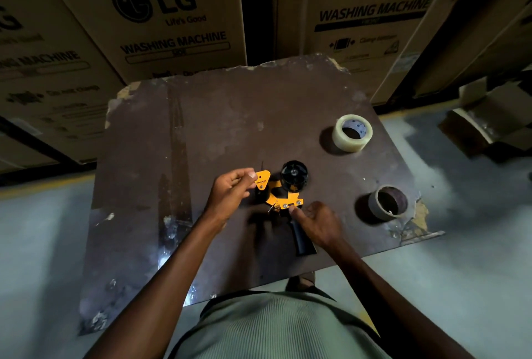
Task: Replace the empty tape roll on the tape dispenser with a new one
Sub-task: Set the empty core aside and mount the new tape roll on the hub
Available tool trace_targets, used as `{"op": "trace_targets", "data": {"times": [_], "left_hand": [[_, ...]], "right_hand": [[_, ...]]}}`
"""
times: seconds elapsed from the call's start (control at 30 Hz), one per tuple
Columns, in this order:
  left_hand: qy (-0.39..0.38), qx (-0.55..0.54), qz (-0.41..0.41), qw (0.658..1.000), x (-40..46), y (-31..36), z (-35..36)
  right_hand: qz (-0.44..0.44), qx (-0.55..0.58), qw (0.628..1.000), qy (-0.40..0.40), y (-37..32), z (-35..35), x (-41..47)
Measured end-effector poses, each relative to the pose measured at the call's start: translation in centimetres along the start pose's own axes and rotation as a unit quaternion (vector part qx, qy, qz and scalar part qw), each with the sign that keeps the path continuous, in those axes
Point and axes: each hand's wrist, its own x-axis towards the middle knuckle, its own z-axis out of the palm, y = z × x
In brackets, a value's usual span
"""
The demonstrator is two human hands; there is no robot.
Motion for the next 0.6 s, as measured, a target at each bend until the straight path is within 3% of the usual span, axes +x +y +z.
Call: {"op": "trace_targets", "data": {"times": [0.33, 0.6], "left_hand": [[-0.046, 0.091, 0.059, 0.993, 2.0, -0.9, 1.5], [-0.097, 0.13, 0.109, 0.981, 5.4, 0.5, 6.6]], "right_hand": [[-0.151, -0.033, 0.969, 0.19, -2.0, -3.2, -0.4], [-0.165, -0.104, 0.946, 0.258, -2.0, -8.1, 2.3]]}}
